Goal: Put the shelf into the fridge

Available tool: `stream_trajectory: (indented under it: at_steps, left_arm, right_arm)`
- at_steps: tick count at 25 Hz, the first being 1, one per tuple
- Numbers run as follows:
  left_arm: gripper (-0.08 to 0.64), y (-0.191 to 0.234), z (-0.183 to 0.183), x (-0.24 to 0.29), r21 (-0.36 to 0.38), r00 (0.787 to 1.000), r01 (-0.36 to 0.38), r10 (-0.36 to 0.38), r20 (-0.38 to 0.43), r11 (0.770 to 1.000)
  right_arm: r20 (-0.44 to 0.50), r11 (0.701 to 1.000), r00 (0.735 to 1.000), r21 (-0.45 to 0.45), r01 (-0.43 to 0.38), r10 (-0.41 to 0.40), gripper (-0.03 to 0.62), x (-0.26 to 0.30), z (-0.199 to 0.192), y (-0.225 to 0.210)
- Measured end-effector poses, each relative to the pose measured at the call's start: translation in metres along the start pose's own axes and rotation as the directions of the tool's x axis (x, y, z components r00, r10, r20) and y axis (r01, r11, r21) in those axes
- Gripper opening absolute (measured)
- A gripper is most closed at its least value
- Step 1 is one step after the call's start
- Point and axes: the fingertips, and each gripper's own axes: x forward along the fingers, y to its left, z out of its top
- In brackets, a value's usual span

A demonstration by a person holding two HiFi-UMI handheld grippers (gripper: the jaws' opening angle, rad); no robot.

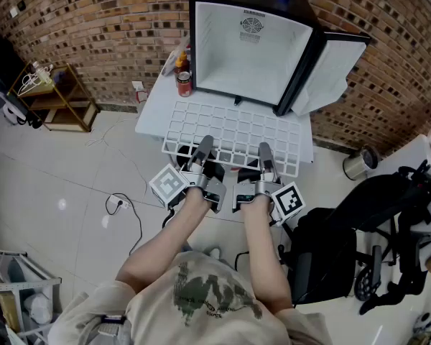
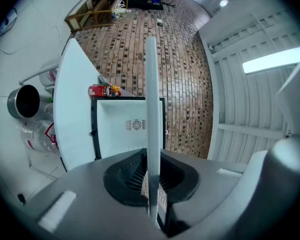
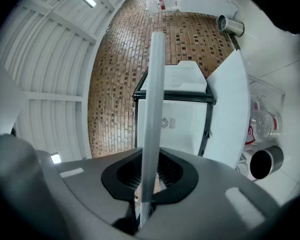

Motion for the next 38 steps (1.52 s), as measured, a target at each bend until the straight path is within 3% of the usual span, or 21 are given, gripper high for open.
stream_trajectory:
  at_steps: [7, 19, 23, 26, 38]
  left_arm:
    - [0.012, 0.008, -0.01, -0.001, 0.073, 1.0, -0.026, 0.026, 0.005, 0.997]
    - [0.012, 0.009, -0.006, 0.021, 0.062, 0.999, -0.005, 0.003, 0.035, 0.998]
    - [0.012, 0.015, 0.001, 0.035, 0.06, 1.0, -0.004, 0.002, 0.025, 0.998]
    - [0.012, 0.015, 0.002, 0.051, 0.014, 1.0, 0.014, -0.014, 0.02, 1.0]
    - [0.012, 0.041, 0.016, 0.113, -0.002, 1.0, 0.002, -0.002, -0.012, 1.0]
  right_arm:
    - [-0.013, 1.0, 1.0, 0.008, -0.008, 0.008, 0.029, -0.006, 0.015, -0.001]
    - [-0.045, 1.0, 0.999, -0.006, -0.029, 0.028, 0.029, 0.019, 0.024, -0.003]
    - [-0.043, 1.0, 0.999, -0.006, -0.027, 0.027, 0.029, 0.034, 0.025, -0.007]
    - [-0.039, 1.0, 0.999, -0.013, -0.024, 0.023, 0.029, 0.047, 0.028, -0.011]
    - [-0.023, 0.999, 1.0, -0.032, -0.001, 0.0, 0.031, 0.101, 0.05, -0.031]
